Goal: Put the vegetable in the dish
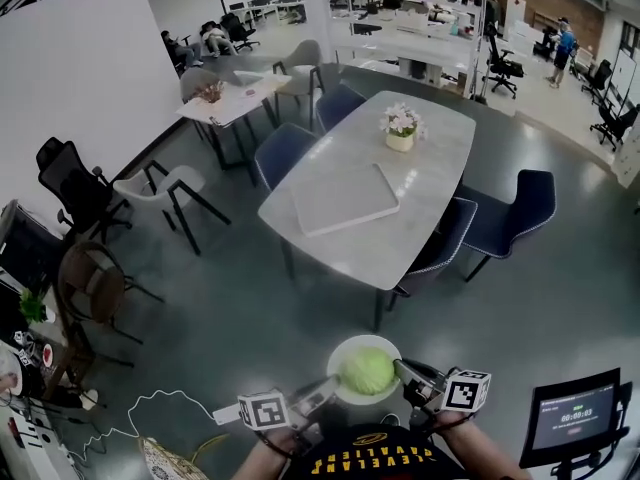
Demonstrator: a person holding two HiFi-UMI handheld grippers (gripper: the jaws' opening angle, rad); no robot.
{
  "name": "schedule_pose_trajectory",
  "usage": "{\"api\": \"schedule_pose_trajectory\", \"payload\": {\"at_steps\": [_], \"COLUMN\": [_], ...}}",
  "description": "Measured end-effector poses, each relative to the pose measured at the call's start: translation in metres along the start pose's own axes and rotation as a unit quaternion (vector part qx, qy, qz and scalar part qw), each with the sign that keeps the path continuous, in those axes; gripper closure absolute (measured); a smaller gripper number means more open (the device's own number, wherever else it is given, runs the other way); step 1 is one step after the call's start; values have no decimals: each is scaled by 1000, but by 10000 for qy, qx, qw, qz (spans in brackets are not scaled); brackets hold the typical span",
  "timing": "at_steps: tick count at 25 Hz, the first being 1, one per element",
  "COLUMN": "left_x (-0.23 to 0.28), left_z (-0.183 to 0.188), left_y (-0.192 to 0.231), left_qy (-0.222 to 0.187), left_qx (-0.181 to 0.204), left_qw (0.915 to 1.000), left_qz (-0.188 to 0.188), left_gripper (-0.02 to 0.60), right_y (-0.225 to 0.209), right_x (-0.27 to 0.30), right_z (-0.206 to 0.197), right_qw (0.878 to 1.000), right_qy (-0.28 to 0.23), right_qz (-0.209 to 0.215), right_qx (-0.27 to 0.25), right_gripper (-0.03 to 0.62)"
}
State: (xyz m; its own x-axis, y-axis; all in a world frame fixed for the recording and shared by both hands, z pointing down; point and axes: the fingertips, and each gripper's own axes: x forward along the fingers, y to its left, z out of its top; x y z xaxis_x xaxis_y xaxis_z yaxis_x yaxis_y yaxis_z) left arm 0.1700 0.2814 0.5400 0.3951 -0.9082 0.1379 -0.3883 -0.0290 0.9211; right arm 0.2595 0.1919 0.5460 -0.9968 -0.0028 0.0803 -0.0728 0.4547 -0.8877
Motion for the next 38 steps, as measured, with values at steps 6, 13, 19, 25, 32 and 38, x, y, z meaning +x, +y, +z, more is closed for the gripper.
{"api": "schedule_pose_trajectory", "payload": {"at_steps": [6, 13, 19, 25, 32, 38], "left_x": [-26, -47, -26, -2, 67, 114], "left_z": [80, 155, 191, 241, 310, 340], "left_y": [26, 60, 86, 94, 97, 104], "left_qy": [147, 170, 260, 135, -88, -106], "left_qx": [57, 97, -72, 38, 147, 195], "left_qw": [9997, 9994, 9994, 9999, 9995, 9991], "left_qz": [-192, -285, -239, -26, 276, 360], "left_gripper": [566, 567, 566, 566, 566, 567], "right_y": [15, 18, -3, -23, -60, -84], "right_x": [83, 161, 194, 234, 269, 279], "right_z": [16, 28, 56, 96, 186, 236], "right_qw": [9998, 9993, 9990, 9998, 9997, 9995], "right_qy": [-99, -159, -84, 9, 176, 191], "right_qz": [-111, -300, -429, -185, 156, 234], "right_qx": [-96, -123, -54, 62, 34, 51], "right_gripper": [565, 565, 565, 565, 563, 563]}}
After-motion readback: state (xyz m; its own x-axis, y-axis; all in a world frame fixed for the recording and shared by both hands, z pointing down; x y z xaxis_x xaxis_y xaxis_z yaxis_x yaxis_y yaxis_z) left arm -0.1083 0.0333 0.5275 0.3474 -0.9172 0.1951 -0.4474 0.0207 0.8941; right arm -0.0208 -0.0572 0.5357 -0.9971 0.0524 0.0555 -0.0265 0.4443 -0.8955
